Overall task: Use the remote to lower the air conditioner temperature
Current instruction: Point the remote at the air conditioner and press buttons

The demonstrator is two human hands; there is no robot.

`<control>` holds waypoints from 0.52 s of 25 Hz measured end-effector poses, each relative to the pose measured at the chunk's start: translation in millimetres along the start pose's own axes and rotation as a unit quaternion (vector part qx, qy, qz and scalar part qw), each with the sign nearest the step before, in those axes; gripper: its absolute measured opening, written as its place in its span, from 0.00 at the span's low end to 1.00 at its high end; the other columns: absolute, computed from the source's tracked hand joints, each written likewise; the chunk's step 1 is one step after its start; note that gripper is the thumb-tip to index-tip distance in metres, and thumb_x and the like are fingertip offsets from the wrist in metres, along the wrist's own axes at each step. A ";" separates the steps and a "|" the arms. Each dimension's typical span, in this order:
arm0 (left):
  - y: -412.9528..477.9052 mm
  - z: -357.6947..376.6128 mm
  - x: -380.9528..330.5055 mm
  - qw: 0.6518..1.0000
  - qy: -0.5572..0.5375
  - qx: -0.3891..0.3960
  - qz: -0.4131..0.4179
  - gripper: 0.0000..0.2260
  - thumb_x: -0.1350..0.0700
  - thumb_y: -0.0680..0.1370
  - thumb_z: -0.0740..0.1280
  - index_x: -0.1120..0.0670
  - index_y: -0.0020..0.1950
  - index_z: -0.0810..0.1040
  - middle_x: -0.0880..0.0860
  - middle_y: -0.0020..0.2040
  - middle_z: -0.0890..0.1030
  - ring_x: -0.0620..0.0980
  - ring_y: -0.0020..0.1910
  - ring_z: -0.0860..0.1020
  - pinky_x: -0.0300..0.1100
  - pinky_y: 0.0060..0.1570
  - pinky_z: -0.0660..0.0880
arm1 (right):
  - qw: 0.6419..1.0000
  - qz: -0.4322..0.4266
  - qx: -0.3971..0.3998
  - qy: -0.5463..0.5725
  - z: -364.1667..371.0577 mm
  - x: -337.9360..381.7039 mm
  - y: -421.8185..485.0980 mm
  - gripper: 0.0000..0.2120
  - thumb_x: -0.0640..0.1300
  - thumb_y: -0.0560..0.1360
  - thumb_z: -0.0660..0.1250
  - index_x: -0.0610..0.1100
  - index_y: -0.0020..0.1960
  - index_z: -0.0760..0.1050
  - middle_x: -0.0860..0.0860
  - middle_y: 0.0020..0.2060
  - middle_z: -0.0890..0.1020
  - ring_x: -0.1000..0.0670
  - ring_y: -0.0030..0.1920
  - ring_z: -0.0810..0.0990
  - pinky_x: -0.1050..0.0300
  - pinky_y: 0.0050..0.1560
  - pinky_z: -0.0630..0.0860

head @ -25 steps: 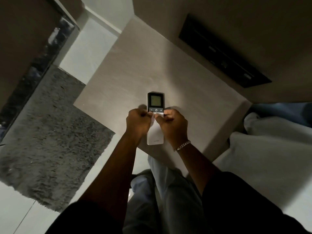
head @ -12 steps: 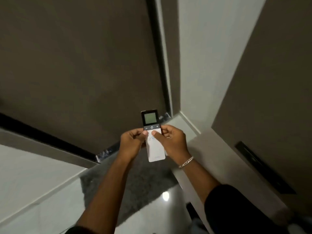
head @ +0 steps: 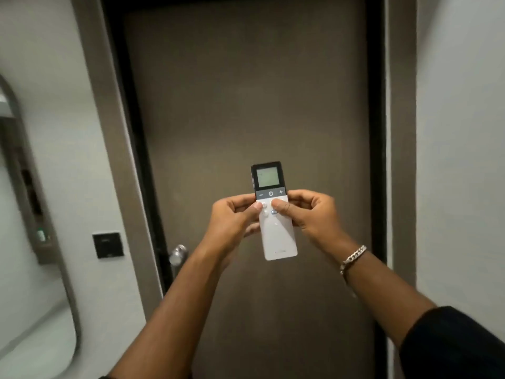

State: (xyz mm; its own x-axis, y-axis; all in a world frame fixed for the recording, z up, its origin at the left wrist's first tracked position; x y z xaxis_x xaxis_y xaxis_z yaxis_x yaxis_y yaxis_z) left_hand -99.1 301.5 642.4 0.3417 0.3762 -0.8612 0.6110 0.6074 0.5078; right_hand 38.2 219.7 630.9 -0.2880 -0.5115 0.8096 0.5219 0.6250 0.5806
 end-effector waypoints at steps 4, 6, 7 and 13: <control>33.1 -23.6 -101.8 0.994 0.036 0.004 0.101 0.08 0.60 0.77 0.66 0.56 0.54 0.80 0.53 0.48 0.87 0.51 0.47 0.85 0.43 0.41 0.83 | 0.996 -0.072 0.051 0.030 31.4 93.9 46.5 0.14 0.40 0.69 0.76 0.36 0.52 0.81 0.42 0.47 0.88 0.43 0.47 0.87 0.52 0.47 0.85; 43.6 -31.0 -138.5 0.990 0.053 0.007 0.132 0.06 0.60 0.77 0.66 0.54 0.50 0.81 0.50 0.43 0.87 0.50 0.45 0.85 0.40 0.37 0.81 | 0.992 -0.101 0.061 0.037 42.6 128.9 61.9 0.15 0.40 0.69 0.76 0.35 0.53 0.80 0.41 0.47 0.87 0.42 0.48 0.87 0.53 0.46 0.85; 47.4 -32.6 -154.5 0.988 0.060 0.009 0.145 0.05 0.60 0.77 0.65 0.54 0.48 0.81 0.49 0.41 0.87 0.50 0.44 0.85 0.39 0.36 0.81 | 0.991 -0.113 0.064 0.040 46.6 144.1 67.6 0.16 0.39 0.69 0.76 0.34 0.54 0.80 0.40 0.48 0.87 0.41 0.49 0.87 0.52 0.47 0.85; 60.4 -38.1 -222.6 0.976 0.081 0.013 0.203 0.04 0.60 0.76 0.67 0.55 0.49 0.80 0.52 0.43 0.87 0.52 0.46 0.85 0.41 0.38 0.81 | 0.978 -0.184 0.096 0.028 58.4 209.8 87.6 0.15 0.39 0.69 0.75 0.34 0.54 0.79 0.39 0.49 0.87 0.42 0.49 0.87 0.51 0.48 0.84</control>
State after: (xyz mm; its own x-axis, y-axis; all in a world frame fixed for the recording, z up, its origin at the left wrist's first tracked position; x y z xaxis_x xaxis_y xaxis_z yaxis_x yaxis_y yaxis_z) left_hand -165.5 281.1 865.6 0.4428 0.6894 -0.5733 0.4668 0.3686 0.8039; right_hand -23.3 201.6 856.7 -0.3811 -0.7509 0.5394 0.2281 0.4890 0.8419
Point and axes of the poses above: each hand's wrist, its own y-axis towards the middle knuckle, its own z-axis out of the palm, x = y × z, the point moved 7 cm from there along y, towards the middle knuckle
